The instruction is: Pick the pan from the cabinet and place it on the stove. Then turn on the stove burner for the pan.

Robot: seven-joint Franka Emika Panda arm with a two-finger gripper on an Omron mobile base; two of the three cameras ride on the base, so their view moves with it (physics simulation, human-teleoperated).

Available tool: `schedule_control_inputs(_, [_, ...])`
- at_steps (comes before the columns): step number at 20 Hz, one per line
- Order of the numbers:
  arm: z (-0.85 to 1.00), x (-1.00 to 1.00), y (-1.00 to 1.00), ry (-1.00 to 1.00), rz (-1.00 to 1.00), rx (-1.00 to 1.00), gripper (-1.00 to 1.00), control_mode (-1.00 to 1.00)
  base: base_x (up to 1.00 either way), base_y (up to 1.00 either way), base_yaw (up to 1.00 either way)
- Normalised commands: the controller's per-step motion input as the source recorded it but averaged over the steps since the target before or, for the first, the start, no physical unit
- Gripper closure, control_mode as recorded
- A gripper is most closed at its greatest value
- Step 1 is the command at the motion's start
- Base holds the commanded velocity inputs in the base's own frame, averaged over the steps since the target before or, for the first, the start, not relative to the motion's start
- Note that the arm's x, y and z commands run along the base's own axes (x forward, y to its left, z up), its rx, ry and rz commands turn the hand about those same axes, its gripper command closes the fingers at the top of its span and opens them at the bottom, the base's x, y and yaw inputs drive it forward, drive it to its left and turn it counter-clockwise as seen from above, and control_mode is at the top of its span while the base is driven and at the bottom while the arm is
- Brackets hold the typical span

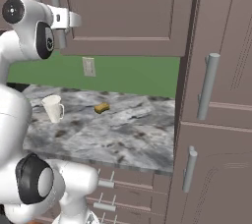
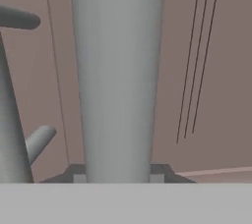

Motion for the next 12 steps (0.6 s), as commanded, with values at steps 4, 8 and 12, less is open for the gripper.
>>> schedule_control_inputs(4, [0.0,-0.61,-0.68,0.0,0.06,0.0,1.0,-1.0,0.0,0.0,0.0])
schedule_control_inputs(8, [0.0,-0.62,-0.75,0.02,0.04,0.0,1.0,-1.0,0.0,0.0,0.0])
schedule_control_inputs(12, [0.0,-0.65,-0.86,0.01,0.03,0.01,1.0,-1.0,0.0,0.0,0.0])
